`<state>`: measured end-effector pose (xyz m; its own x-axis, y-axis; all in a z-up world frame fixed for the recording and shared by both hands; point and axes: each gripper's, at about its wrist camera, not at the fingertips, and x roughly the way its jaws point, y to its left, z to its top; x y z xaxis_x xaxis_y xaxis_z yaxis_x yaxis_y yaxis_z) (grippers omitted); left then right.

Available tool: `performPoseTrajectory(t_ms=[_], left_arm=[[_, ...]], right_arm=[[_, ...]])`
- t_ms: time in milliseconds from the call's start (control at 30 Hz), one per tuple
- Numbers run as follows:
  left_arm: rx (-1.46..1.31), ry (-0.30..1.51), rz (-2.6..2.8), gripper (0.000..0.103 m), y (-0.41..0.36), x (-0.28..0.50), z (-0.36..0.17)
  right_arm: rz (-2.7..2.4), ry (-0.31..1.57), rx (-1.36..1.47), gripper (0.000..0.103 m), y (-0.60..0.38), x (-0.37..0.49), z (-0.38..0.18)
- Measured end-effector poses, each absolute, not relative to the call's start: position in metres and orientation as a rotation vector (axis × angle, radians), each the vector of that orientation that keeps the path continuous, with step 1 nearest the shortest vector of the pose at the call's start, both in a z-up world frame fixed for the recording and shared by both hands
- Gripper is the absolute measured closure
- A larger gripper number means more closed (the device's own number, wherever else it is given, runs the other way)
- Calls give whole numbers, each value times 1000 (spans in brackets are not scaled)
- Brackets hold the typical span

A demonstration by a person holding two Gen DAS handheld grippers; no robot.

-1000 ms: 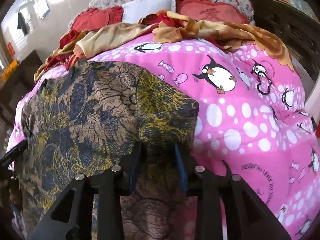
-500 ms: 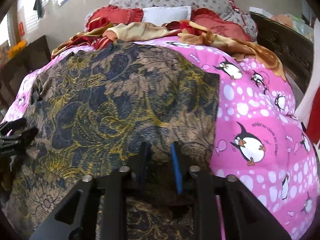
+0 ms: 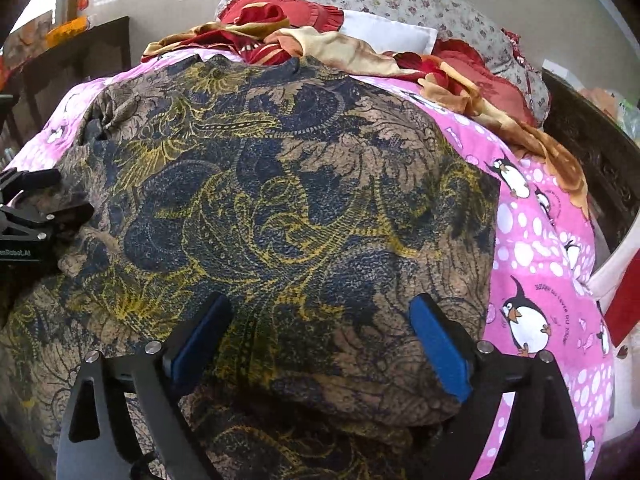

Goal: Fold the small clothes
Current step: 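Grasp the shirt hem with the left gripper and lift it toward the collar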

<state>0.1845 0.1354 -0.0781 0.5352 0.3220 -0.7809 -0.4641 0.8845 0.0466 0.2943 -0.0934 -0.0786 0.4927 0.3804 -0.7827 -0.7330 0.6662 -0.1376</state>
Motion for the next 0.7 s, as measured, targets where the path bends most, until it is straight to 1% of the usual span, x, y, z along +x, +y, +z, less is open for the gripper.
performPoseTrajectory(t_ms=[133,167,200,267,367,433,500,533,567,600,633,700], left_arm=[[-187,884,458,1,137,181,-75],[-195,874,454,3,139,177,-71],[-206,858,455,8,141,171,-67],[-227,825,488,8,148,156,-60],[-350,856,537,4,171,142,-74],[-399,853,514,0,179,143,-76],[-344,909,525,0,174,152,-77],[-315,929,525,0,171,154,-74],[-313,936,523,1,171,153,-72],[-323,941,520,1,171,149,-68],[-345,934,520,2,173,141,-62],[-358,906,521,2,174,124,-49]], right_arm=[[716,805,-489,21,-95,296,-79],[708,807,-503,21,-94,295,-78],[696,807,-518,21,-91,294,-77],[635,824,-505,24,-89,291,-65],[646,786,-406,26,-86,275,-40],[672,777,-362,26,-75,264,-35],[678,824,-397,26,-61,264,-50],[632,890,-461,25,-52,269,-73],[625,919,-471,22,-51,272,-84],[637,877,-414,20,-57,272,-83],[641,892,-396,20,-60,274,-82],[637,926,-409,23,-64,275,-73]])
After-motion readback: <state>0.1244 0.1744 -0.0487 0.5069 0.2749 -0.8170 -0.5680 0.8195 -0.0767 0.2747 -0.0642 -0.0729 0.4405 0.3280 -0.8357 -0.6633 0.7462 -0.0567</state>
